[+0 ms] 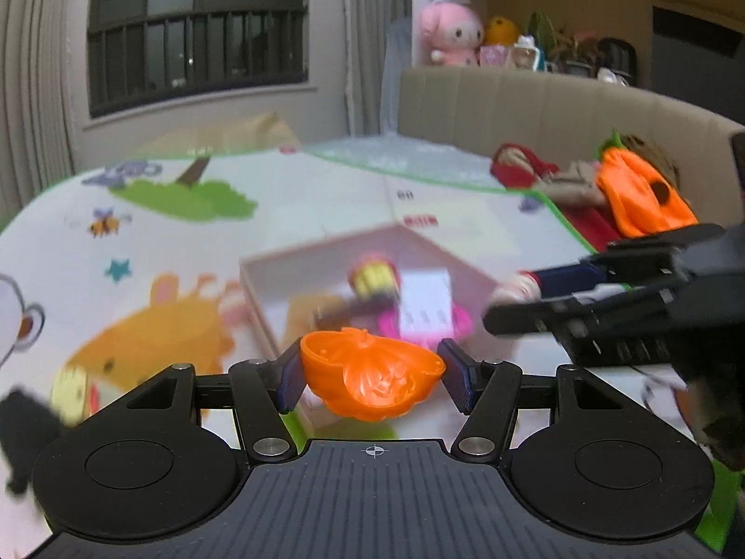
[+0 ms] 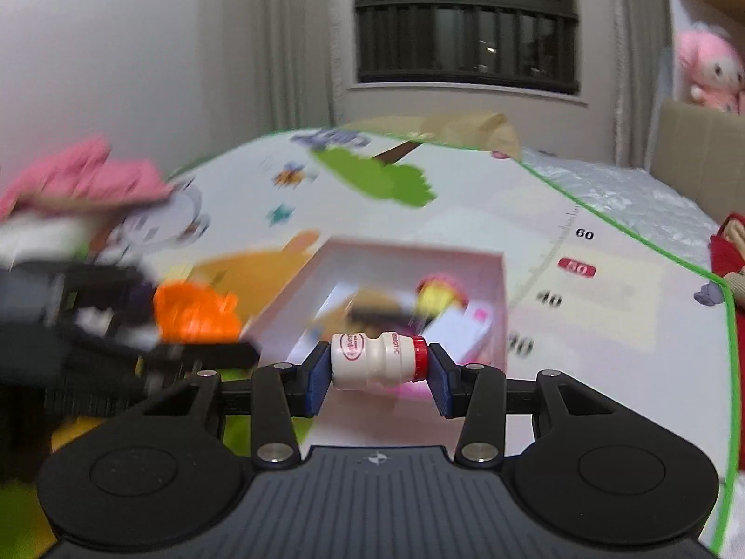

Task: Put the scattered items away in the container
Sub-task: 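Carry the bottle and orange toy into the pink box and release both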

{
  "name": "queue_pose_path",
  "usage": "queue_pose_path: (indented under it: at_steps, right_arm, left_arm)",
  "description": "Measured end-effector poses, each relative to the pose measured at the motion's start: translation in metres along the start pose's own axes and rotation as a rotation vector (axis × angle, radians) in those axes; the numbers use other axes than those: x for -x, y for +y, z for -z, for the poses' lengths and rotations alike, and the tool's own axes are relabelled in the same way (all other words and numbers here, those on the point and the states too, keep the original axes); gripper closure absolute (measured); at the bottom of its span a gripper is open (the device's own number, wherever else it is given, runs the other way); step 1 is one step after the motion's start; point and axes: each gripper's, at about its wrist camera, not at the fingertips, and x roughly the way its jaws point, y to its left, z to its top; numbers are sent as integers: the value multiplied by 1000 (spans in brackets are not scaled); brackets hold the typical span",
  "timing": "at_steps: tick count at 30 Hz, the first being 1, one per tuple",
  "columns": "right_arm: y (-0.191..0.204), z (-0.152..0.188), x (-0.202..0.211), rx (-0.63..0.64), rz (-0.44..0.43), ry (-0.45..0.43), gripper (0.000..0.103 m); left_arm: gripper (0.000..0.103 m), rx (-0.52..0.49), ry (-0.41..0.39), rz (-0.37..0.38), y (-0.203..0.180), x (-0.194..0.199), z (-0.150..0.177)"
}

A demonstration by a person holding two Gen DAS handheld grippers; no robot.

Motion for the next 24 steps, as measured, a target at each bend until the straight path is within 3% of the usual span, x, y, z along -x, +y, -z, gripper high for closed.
queue_pose_path:
  at_steps: [4, 6, 7, 8, 11, 13, 17, 24]
  right_arm:
    - [-26, -40, -45, -103, -42, -7, 59]
    - [-39, -55, -65, -176, -88, -6, 33]
    - [-43, -60, -72, -207, -85, -8, 31]
    - [-44, -62, -77, -222, -76, -13, 31]
    - [-39, -64, -81, -215, -58, -27, 31]
    - [-33, -63, -84, -204, -59, -21, 31]
    - [-4, -63, -96, -172, -74, 17, 31]
    - [105, -65, -145, -67, -216, 115, 31]
  left_arm:
    - [39, -12, -34, -4, 8, -32, -22]
    - [31, -3, -69, 2, 12, -48, -30]
    - [10, 11, -72, 3, 15, -52, -31]
    - [4, 34, -60, 4, 18, -56, -31]
    - [4, 55, -28, 25, 25, -52, -18]
    - [4, 41, -10, -19, 28, -41, -4]
    - [3, 98, 39, -124, 47, -14, 30]
    - [2, 229, 39, -257, 101, 41, 74]
